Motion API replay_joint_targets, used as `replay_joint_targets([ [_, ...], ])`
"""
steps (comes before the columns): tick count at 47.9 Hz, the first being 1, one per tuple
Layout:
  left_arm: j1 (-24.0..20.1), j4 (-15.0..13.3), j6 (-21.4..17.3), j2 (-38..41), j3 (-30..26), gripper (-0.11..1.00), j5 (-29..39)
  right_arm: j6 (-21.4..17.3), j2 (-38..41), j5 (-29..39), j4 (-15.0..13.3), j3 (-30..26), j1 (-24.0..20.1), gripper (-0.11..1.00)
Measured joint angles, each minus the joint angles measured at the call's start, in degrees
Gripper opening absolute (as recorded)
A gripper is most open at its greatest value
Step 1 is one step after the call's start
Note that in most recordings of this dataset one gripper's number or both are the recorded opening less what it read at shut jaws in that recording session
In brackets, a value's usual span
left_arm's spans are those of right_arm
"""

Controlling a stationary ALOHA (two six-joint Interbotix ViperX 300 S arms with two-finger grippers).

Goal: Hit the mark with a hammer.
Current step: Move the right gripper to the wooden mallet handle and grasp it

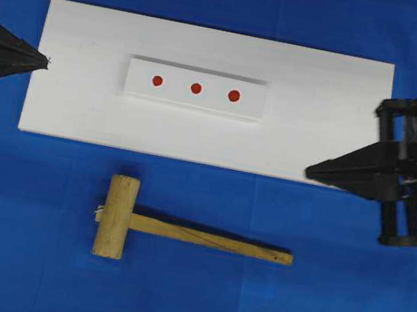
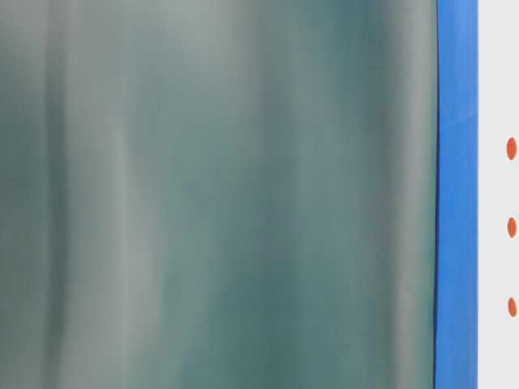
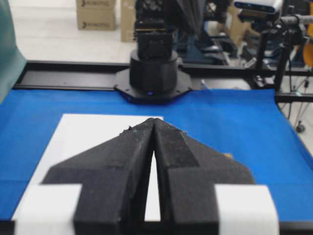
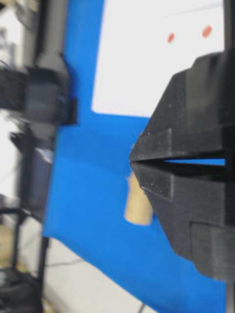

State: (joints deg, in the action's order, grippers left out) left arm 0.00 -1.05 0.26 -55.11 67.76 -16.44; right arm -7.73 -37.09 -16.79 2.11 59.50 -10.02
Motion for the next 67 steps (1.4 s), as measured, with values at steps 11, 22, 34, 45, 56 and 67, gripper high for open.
replay_joint_targets([
  [11,0.0,0.1,0.0,0.0,0.0,0.0,0.2,-5.0,11.9,-0.4,3.1,-4.6,-1.7,0.26],
  [22,-0.1,0.0,0.0,0.0,0.1,0.0,0.2,-5.8,24.3,-0.4,6.9,-11.0,-4.0,0.86],
  [34,-0.1,0.0,0.0,0.1,0.3,0.0,0.2,-5.9,38.7,-3.8,13.4,-16.8,-5.6,0.9],
  [45,-0.2,0.0,0.0,0.0,0.5,0.0,0.3,-5.5,49.4,-7.0,17.9,-22.3,-8.3,0.9],
  [56,-0.2,0.0,0.0,0.0,0.7,0.0,0.3,-4.6,57.7,-10.0,22.8,-26.3,-9.8,0.9],
  [67,-0.2,0.0,0.0,-0.1,0.6,0.0,0.5,-3.0,60.7,-11.0,27.6,-27.8,-10.9,0.9],
])
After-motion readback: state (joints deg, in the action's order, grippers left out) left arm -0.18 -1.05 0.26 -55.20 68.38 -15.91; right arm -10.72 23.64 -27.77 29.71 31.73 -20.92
